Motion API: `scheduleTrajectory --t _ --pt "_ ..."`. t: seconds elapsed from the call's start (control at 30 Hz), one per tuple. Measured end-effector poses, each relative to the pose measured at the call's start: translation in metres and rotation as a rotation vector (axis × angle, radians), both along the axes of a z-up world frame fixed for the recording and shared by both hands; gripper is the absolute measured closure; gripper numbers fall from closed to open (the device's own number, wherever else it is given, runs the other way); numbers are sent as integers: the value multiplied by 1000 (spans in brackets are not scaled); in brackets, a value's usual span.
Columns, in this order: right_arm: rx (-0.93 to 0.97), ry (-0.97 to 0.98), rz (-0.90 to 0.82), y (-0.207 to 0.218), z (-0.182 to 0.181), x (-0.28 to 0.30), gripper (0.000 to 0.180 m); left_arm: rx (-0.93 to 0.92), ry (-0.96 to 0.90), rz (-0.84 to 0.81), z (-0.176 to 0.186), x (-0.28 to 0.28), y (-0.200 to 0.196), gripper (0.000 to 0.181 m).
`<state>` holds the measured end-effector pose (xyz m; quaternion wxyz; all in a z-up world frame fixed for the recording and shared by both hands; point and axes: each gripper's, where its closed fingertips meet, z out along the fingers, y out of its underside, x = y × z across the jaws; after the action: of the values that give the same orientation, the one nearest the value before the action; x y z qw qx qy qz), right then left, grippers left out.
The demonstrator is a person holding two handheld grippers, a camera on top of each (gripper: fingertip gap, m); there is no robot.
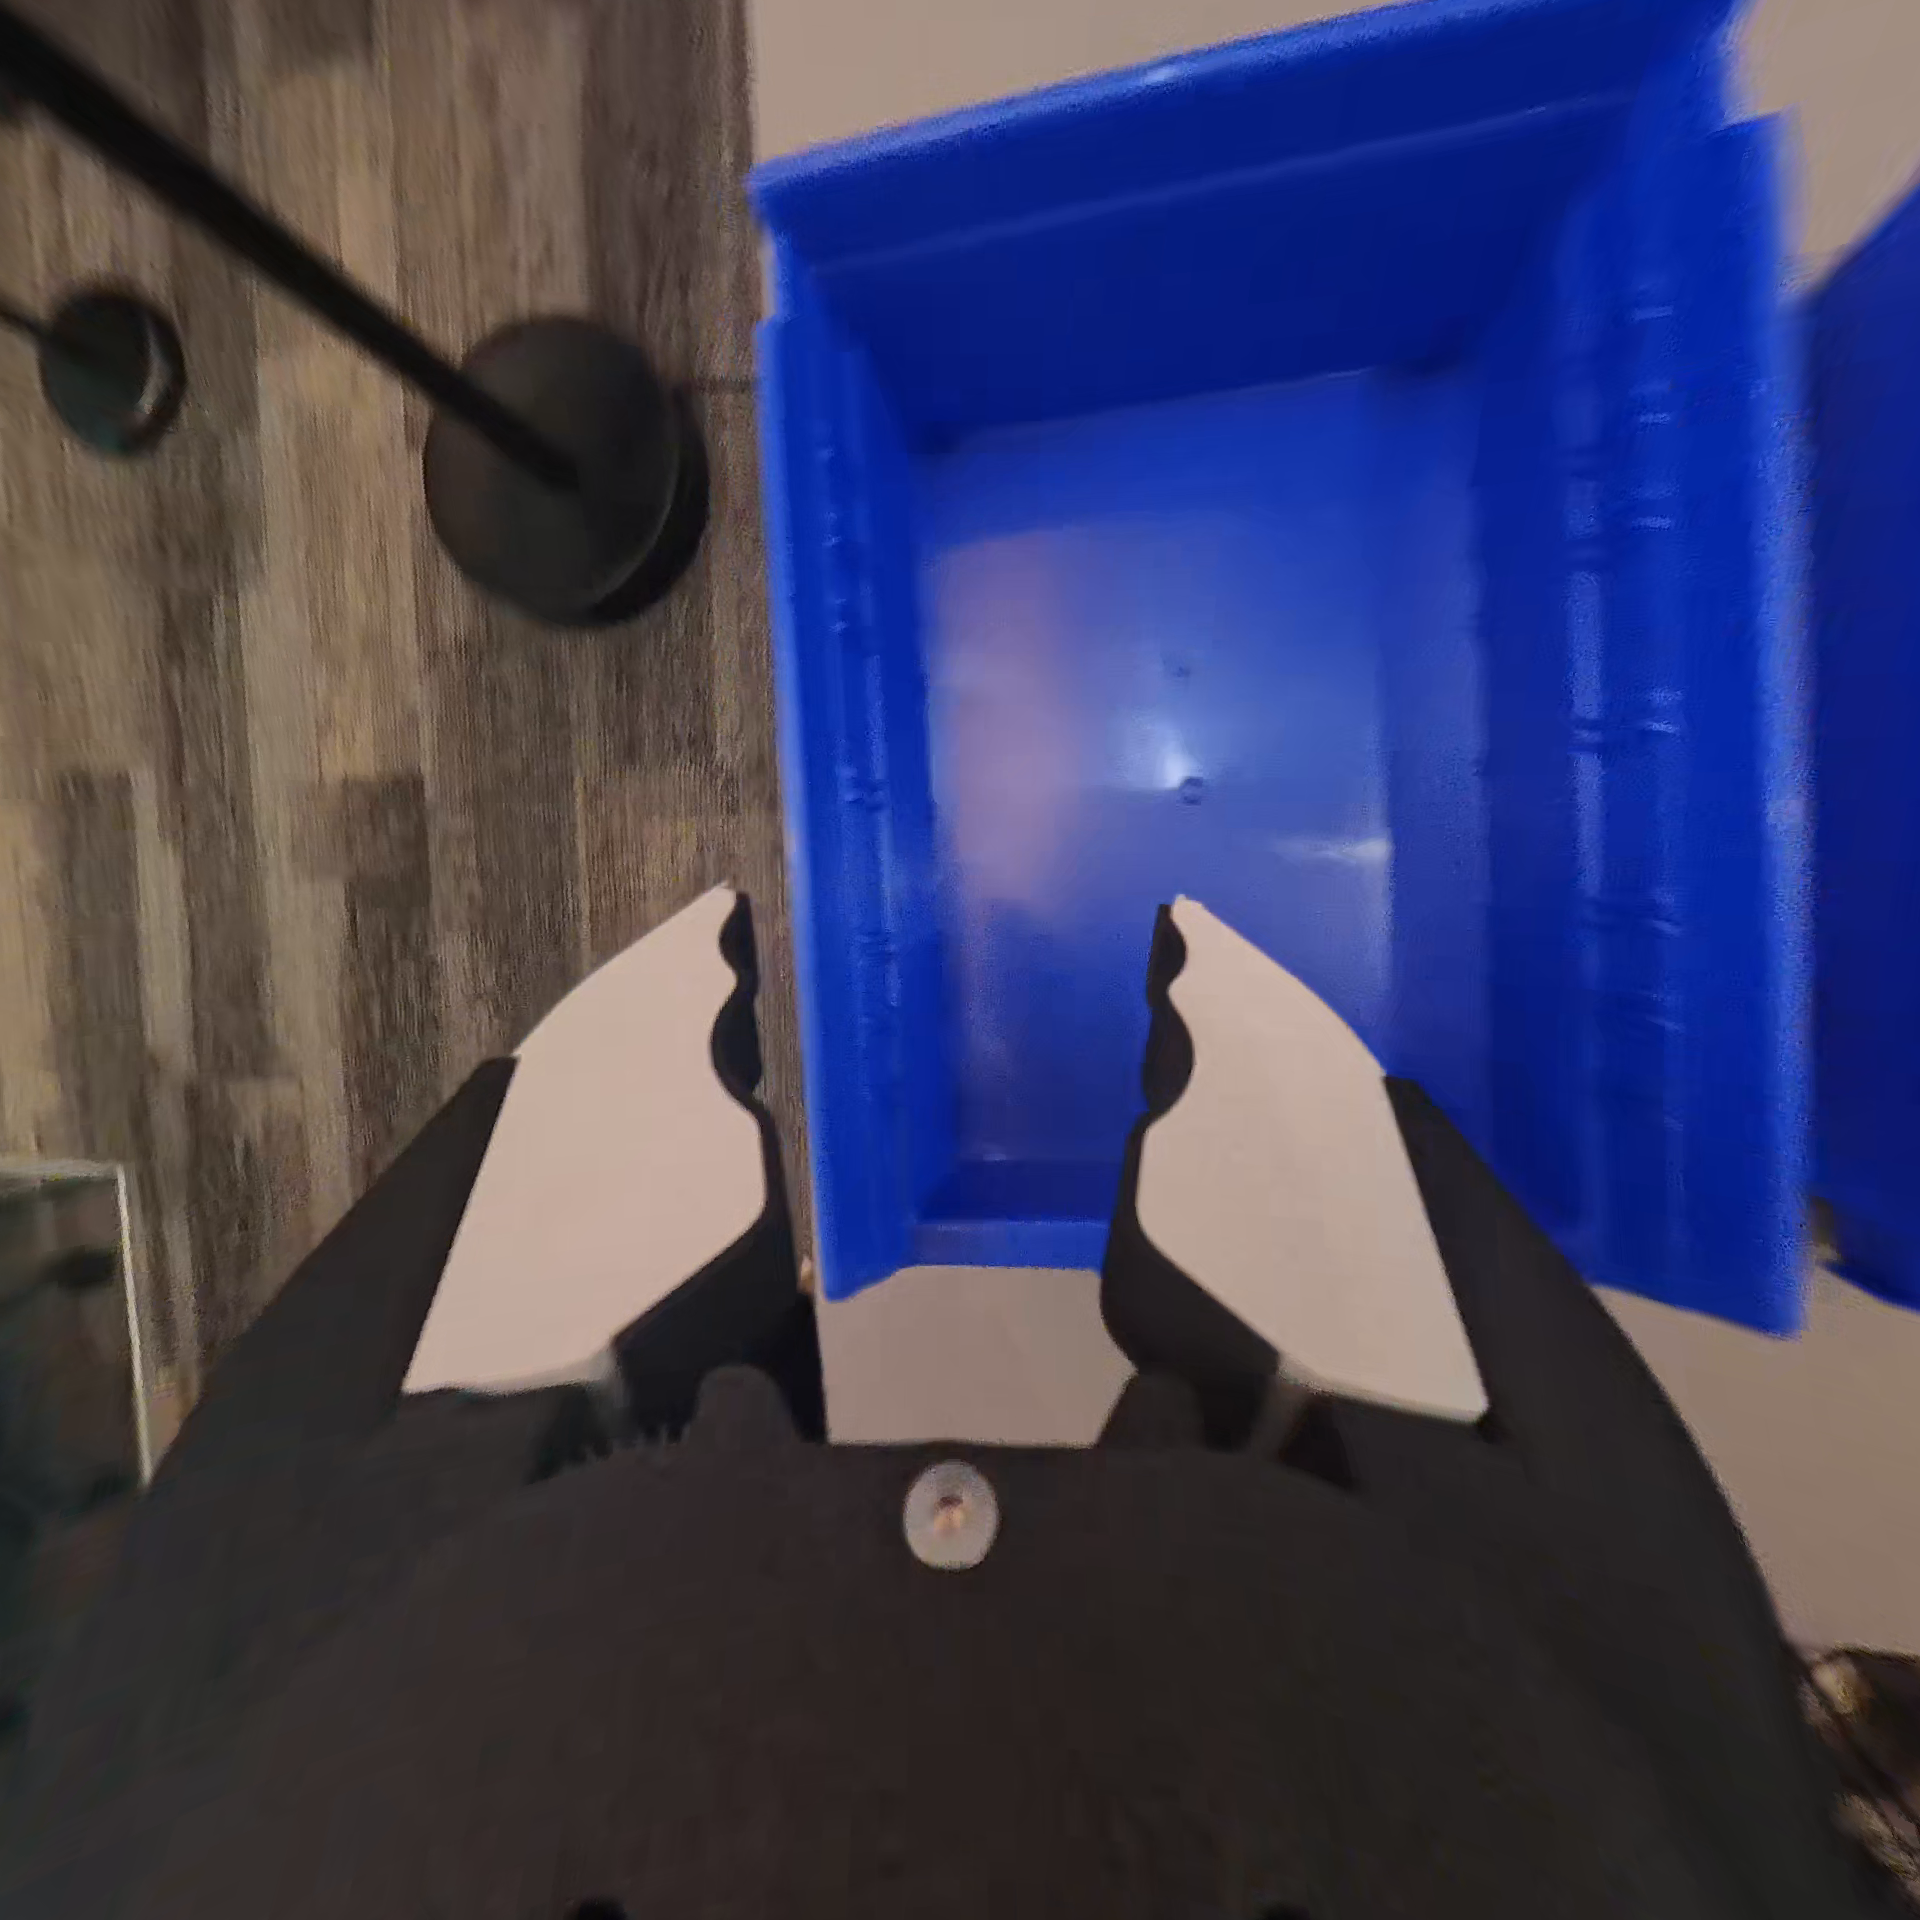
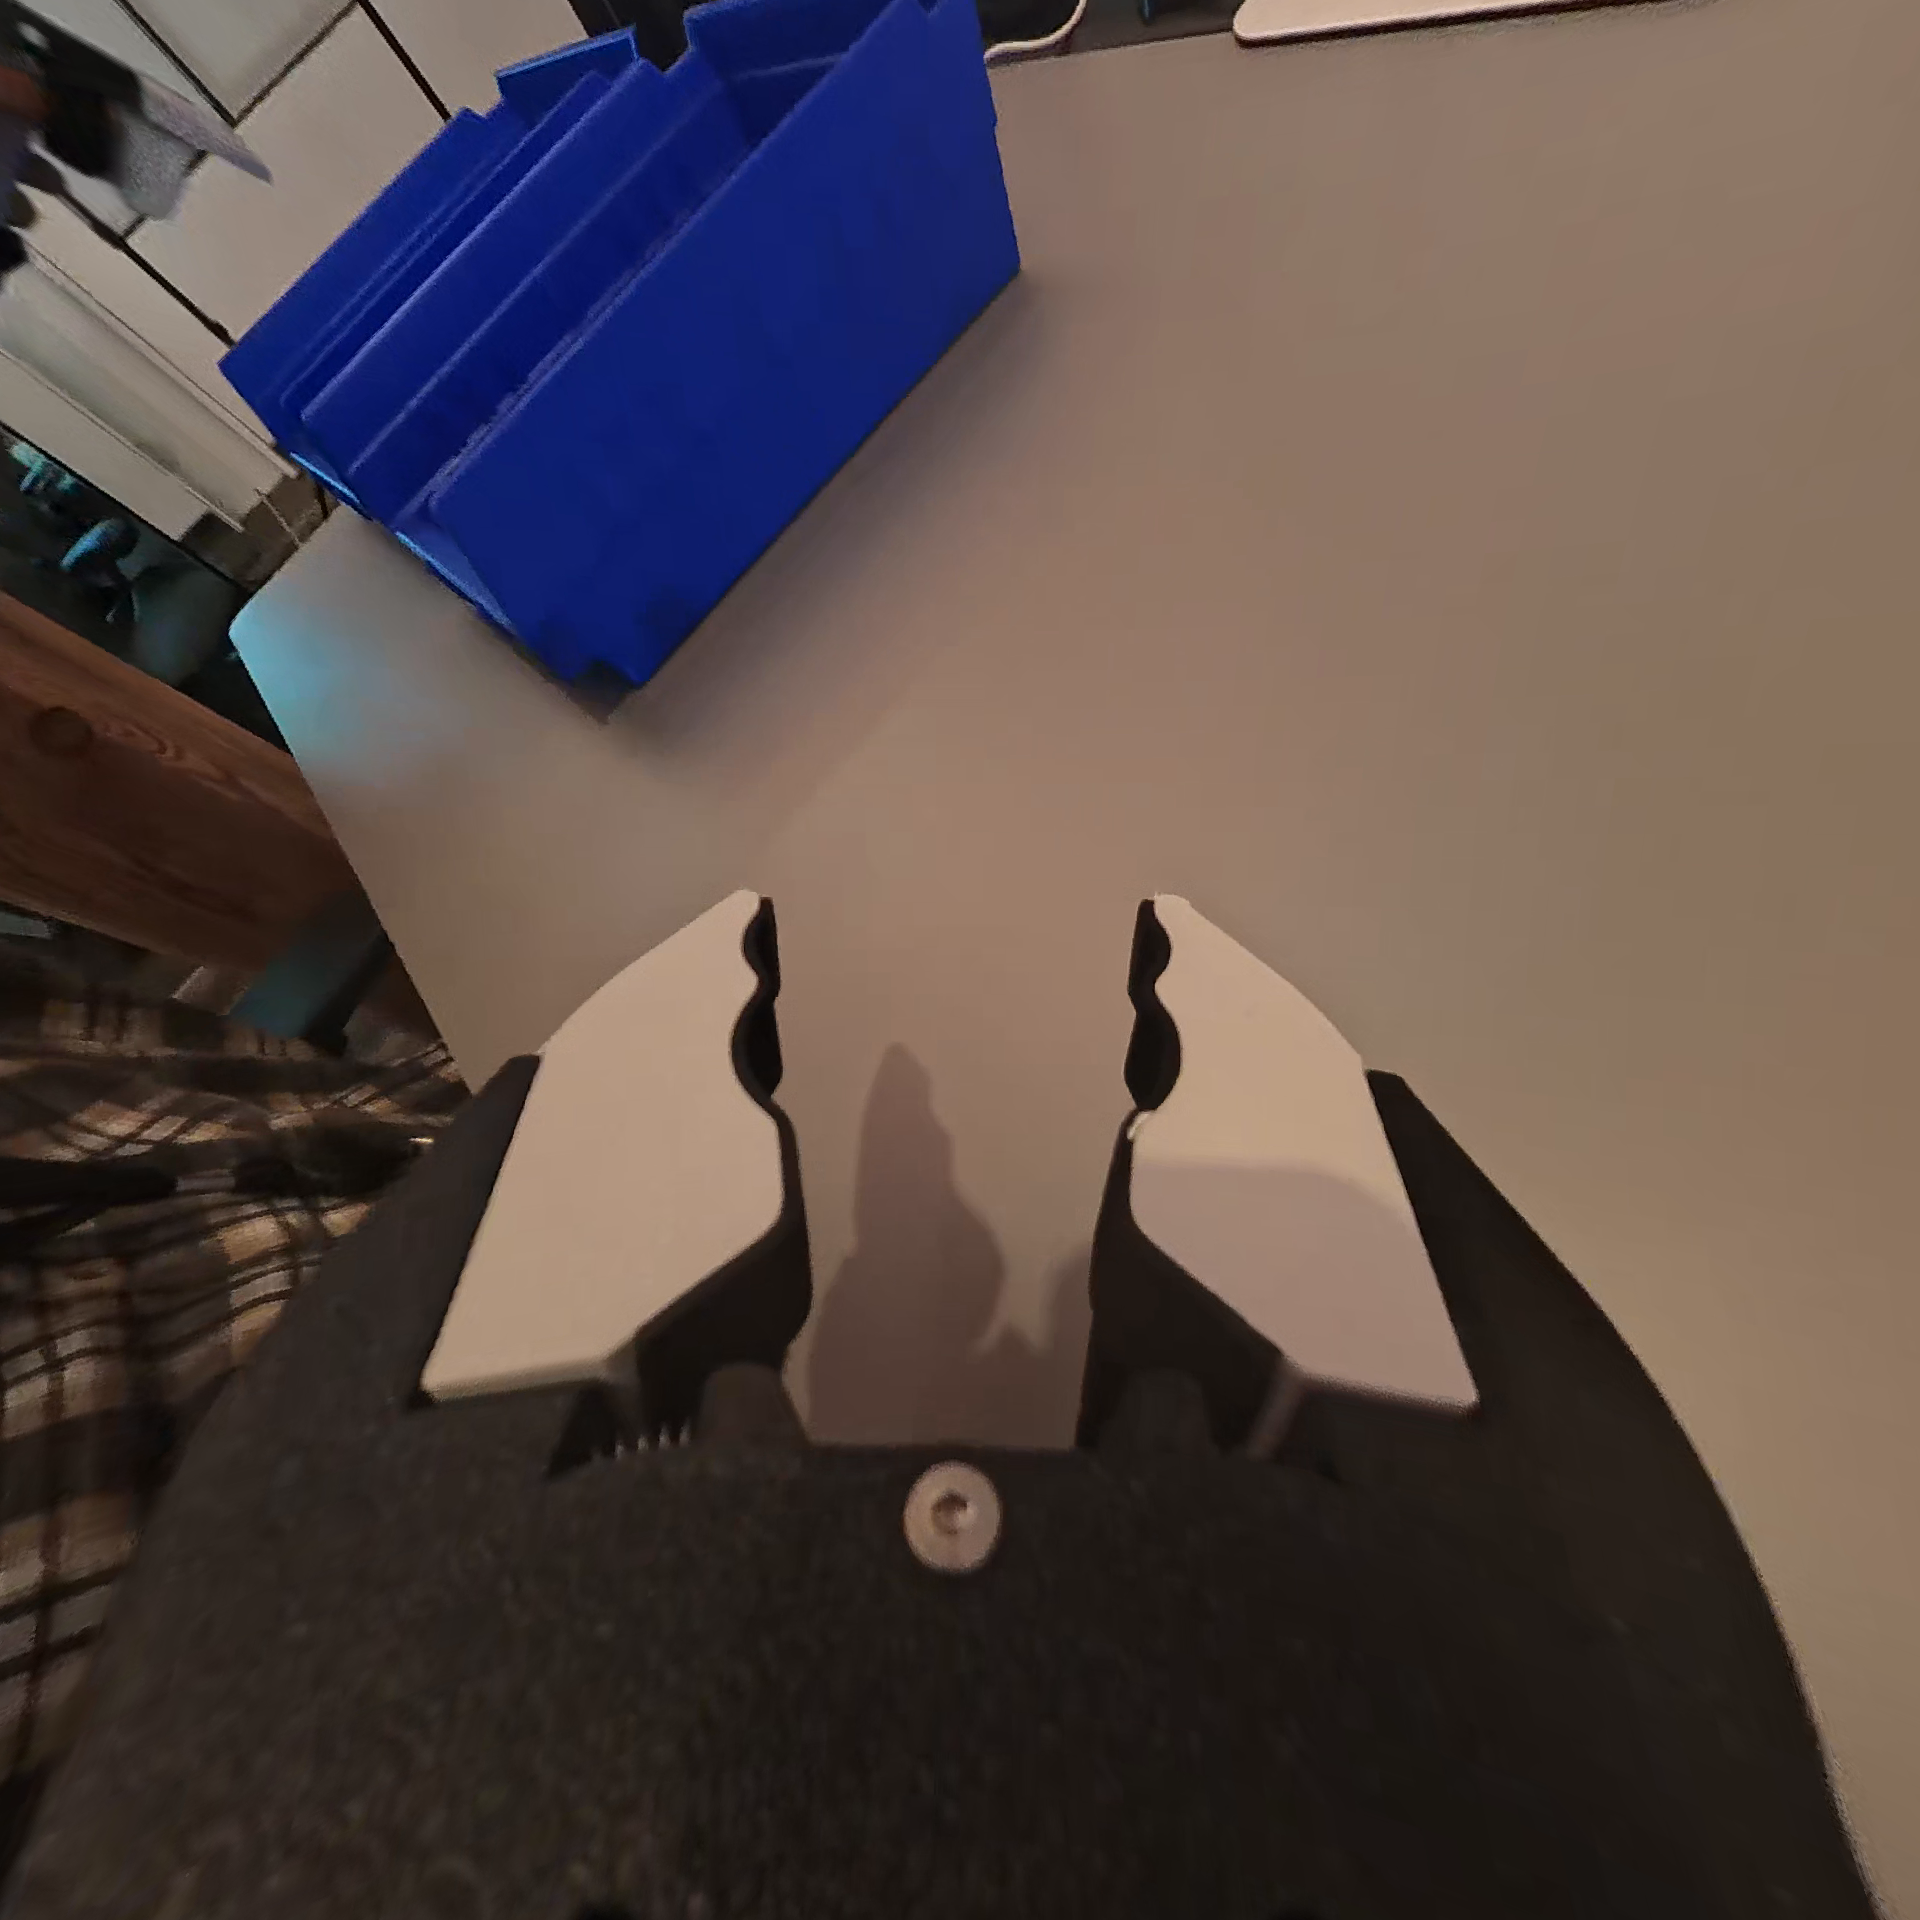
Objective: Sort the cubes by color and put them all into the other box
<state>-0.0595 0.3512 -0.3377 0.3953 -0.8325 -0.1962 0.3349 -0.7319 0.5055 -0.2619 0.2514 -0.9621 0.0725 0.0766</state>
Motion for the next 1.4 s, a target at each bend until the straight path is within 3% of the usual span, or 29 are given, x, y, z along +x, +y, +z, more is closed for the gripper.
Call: scheduleTrajectory --t 0.17,0.33,0.5,0.7,0.97,1.2,1.4 --pt "-26 58 6 -9 -3 2 116 -178 -9 169 -50 -42 6 118" --pt "-60 91 9 -13 -9 3 116 -254 -11 217 -75 -50 6 128" --pt "-71 131 -10 -12 -7 8 119 -408 -66 217 -96 -42 -5 163" --pt "-83 161 -26 -14 -8 13 121 -405 -297 284 -95 -32 -5 175" --pt "-120 216 -19 -21 -13 11 127 -411 -349 354 -90 -29 -10 176" --pt "-125 264 -31 -23 -11 17 130 -358 -506 421 -63 -26 -13 178" --pt "-137 277 -25 -25 -13 17 131 -271 -522 396 -31 -24 -10 178"
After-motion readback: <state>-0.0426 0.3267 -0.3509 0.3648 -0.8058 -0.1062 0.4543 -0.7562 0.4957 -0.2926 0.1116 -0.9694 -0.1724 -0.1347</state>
